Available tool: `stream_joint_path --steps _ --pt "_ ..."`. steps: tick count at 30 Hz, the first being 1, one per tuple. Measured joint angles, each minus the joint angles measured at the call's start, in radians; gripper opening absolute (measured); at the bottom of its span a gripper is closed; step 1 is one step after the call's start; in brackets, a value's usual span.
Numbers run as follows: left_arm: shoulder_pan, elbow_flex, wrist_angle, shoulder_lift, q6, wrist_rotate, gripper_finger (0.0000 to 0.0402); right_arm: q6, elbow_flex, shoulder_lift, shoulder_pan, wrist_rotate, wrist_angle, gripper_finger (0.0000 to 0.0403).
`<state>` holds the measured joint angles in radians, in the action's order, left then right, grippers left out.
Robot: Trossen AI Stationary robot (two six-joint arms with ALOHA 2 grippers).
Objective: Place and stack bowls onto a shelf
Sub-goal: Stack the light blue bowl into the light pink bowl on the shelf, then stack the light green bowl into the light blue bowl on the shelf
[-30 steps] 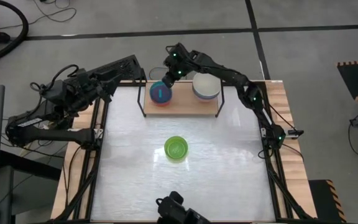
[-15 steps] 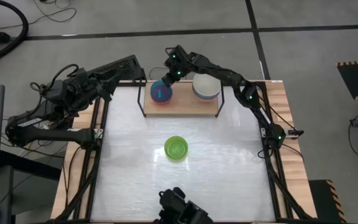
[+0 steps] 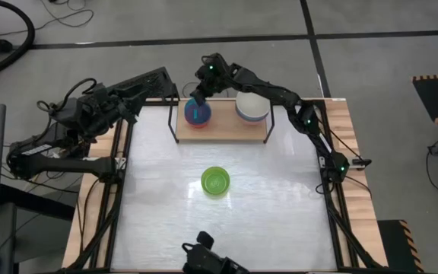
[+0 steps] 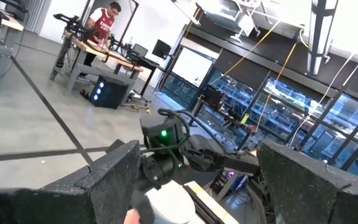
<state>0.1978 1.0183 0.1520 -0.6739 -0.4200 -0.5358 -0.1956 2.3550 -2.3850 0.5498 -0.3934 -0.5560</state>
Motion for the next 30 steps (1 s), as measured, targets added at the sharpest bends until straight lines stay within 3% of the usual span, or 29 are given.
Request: stream_joint_path --steps 11,18,23,26,28,30 --pt "0.0 0.0 0.023 0.0 -0.031 -0.02 0.0308 0.029 0.0 -0.088 -0.009 0.059 0.021 0.0019" --pt "0.0 0.0 0.024 0.0 -0.038 -0.026 0.0308 0.021 -0.001 -0.067 -0.015 0.055 -0.005 0.0025" --pt "0.0 0.0 0.024 0.0 -0.029 -0.022 0.0308 0.033 -0.001 0.051 -0.022 0.001 -0.124 0.0023" --pt "0.0 0.0 0.031 0.0 -0.012 -0.012 0.0308 0.065 0.003 0.176 -0.031 -0.027 -0.295 0.0029" --pt "0.0 0.0 0.047 0.001 -0.011 0.008 0.0308 0.091 0.004 0.249 -0.044 -0.019 -0.432 0.0039" --pt "0.0 0.0 0.065 0.001 -0.012 0.029 0.0308 0.096 0.004 0.305 -0.074 0.065 -0.55 0.005"
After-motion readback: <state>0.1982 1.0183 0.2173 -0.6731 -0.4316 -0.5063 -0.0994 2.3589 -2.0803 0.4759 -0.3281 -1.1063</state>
